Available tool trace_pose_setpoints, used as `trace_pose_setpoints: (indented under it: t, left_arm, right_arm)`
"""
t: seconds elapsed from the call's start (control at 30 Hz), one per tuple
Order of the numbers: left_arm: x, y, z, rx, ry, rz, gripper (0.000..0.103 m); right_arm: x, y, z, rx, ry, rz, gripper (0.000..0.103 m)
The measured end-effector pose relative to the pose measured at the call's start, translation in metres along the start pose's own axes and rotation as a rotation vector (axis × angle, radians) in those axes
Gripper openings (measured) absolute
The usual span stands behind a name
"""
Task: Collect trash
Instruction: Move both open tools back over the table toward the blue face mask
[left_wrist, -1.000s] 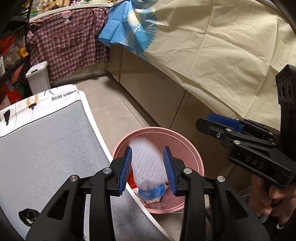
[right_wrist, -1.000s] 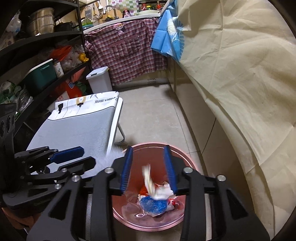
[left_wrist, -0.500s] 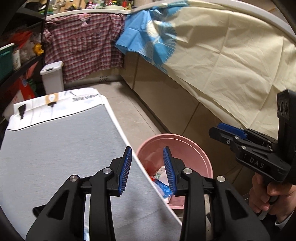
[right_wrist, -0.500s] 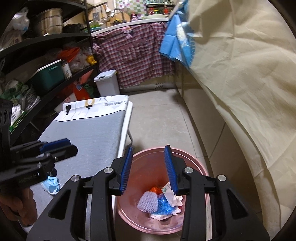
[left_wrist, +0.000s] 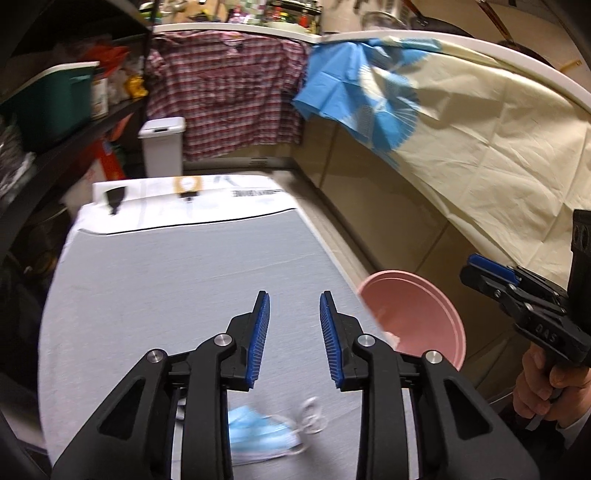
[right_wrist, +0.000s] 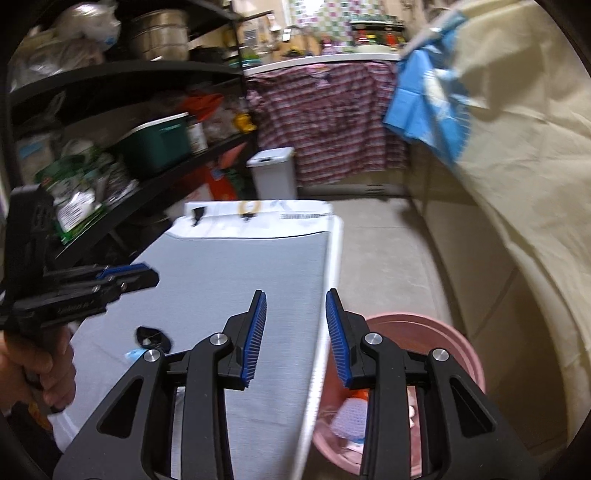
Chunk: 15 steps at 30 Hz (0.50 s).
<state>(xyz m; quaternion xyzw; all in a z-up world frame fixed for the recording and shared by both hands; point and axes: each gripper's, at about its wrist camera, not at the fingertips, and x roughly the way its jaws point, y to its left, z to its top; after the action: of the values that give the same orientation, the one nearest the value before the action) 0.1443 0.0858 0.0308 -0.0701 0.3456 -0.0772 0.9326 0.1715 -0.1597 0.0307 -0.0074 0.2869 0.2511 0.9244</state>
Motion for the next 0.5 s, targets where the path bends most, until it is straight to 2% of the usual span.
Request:
trace_pose_setpoints:
  t: [0.2,0.27,0.5]
  left_arm:
    - [-0.011,0.049,-0.014,-0.040,0.016,0.064,0.026]
    - [-0.013,0.065,-0.020,-0.055,0.025,0.083,0.023]
    - [-0.020,0.098,-0.038,-0.075,0.046,0.098,0.022]
  right_arm:
    - [0.011,0.047,-0.013,-0.099,0.034,0.079,0.034]
    - [0.014,0.058,-0.016,-0.123,0.038,0.101,0.034]
    - [0.036,0.095,-0.036,-0.201,0.083,0.192,0.029]
